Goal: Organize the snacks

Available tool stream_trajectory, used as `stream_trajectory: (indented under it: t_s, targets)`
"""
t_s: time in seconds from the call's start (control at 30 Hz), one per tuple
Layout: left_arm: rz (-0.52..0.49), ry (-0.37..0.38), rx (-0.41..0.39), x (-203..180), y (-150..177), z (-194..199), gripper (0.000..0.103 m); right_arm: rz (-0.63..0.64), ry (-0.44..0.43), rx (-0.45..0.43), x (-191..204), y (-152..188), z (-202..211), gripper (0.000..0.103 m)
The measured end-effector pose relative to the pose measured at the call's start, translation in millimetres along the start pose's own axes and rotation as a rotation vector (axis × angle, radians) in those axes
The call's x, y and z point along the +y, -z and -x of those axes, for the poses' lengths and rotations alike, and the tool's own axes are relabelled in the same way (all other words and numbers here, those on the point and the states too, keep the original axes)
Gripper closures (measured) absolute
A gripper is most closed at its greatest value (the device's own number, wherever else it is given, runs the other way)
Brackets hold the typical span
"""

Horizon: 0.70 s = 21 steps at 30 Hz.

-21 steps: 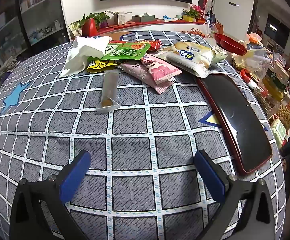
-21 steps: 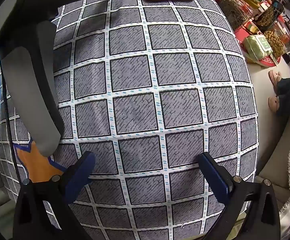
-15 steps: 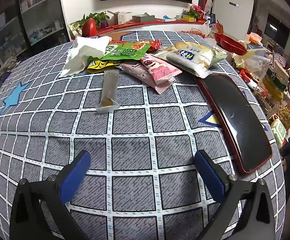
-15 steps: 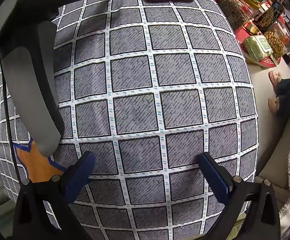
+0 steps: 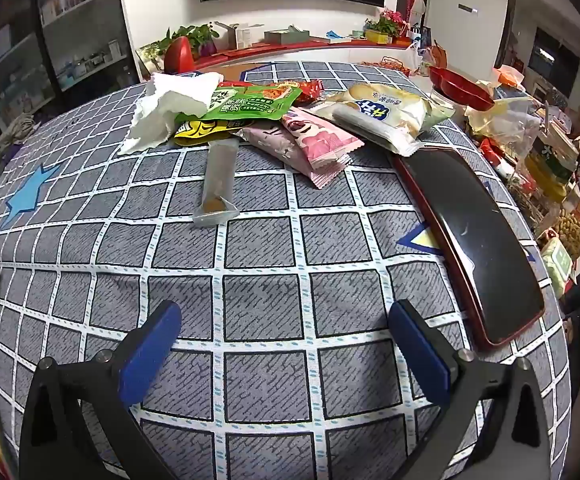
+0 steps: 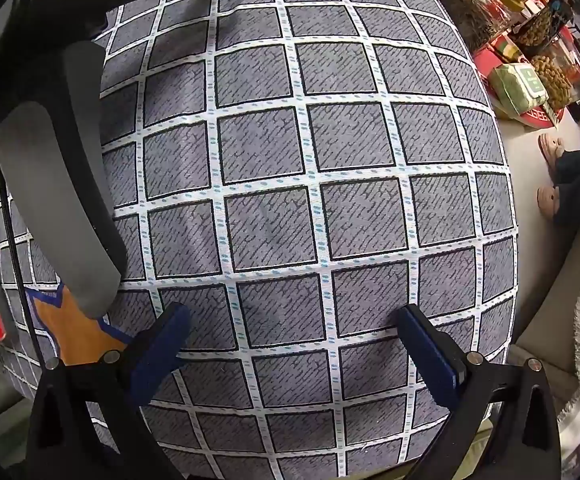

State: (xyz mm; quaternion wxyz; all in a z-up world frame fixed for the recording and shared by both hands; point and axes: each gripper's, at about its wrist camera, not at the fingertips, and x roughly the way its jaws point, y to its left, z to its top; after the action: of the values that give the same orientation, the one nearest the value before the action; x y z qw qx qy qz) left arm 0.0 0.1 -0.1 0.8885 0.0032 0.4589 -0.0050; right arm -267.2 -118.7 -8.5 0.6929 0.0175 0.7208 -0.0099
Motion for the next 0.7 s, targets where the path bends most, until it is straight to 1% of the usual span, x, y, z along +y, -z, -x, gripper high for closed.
stream_trajectory:
  t_s: [0.23,0.7]
  targets:
    - [0.0,0.0,0.0,0,0,0,0.0,-0.006,0.001,-0.011,2,-5,-3,0.0]
    - [0.001,0.0,0.0,0,0,0,0.0,0.006,0.001,-0.067,8,13,5,0.0]
